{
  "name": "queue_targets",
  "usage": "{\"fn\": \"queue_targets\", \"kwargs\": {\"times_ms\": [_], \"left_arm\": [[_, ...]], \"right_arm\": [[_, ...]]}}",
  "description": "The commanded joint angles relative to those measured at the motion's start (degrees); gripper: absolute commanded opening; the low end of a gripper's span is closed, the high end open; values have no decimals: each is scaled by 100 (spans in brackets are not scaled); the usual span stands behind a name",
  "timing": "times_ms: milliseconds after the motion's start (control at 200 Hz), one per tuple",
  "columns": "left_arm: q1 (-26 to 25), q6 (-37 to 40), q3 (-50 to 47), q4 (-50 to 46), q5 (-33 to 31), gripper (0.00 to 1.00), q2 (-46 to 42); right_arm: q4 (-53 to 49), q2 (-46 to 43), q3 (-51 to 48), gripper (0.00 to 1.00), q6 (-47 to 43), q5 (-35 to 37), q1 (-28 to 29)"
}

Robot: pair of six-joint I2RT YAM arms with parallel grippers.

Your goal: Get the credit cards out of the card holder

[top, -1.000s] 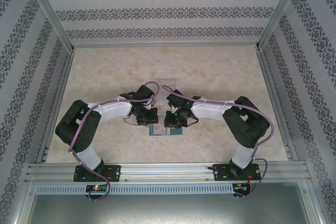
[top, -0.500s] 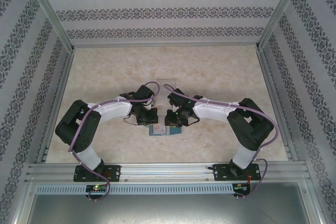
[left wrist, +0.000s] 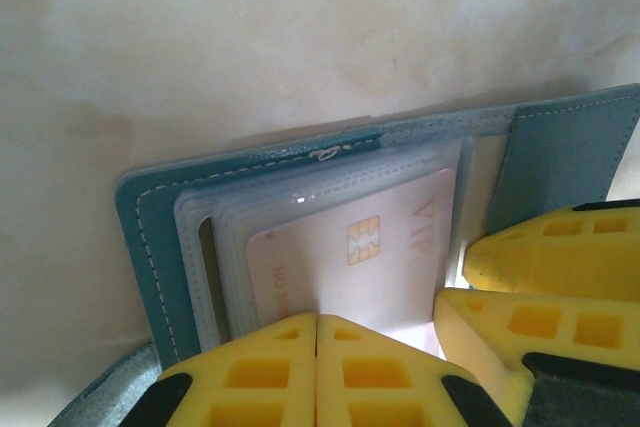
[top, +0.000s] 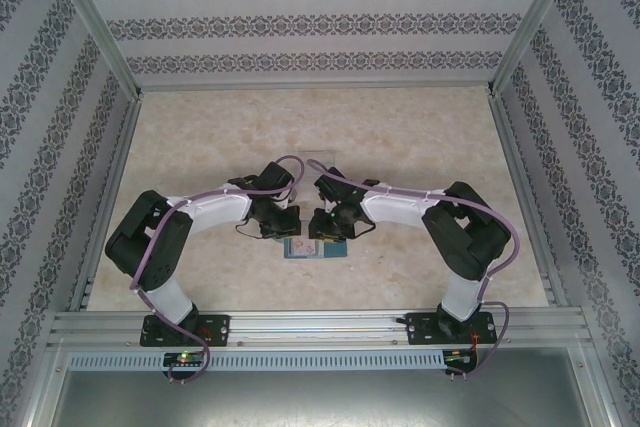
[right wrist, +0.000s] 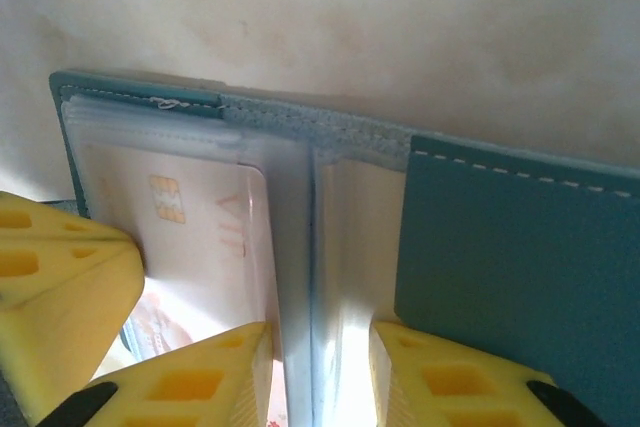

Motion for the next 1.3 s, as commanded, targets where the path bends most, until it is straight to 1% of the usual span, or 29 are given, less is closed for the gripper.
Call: {"fn": "queue_targets", "kwargs": {"times_ms": [0,310,440,625,764,864,1039,1164,1294], "left_arm": [[-67,58,-40,-367,-179,6,-9],[-62,87,-5,-420,-183,7,-45],[-58,99,11,-454,-209,10,-81],[-62,125,53,-494,-235,9,-73],[-58,114,61,-466,-206,9,-38],[-60,139,74,-481,-194,8,-14],[-64,169,40,-456,-227,7,70],[-55,164,62,-425,-196,7,116],[-61,166,56,-428,-210,7,103]], "right_arm": [[-251,174,112,32,-49,267,104],[-703,183,200,26,-128,749,121],[-770,97,214,23,-147,773,122],[-867,-145,231,22,-146,825,115],[-796,-289,240,22,-104,712,97],[-481,-403,141,22,-18,486,78],[174,-382,-67,22,161,-166,-36],[69,-169,-8,26,89,-222,-33],[22,18,13,26,14,-161,-41]]}}
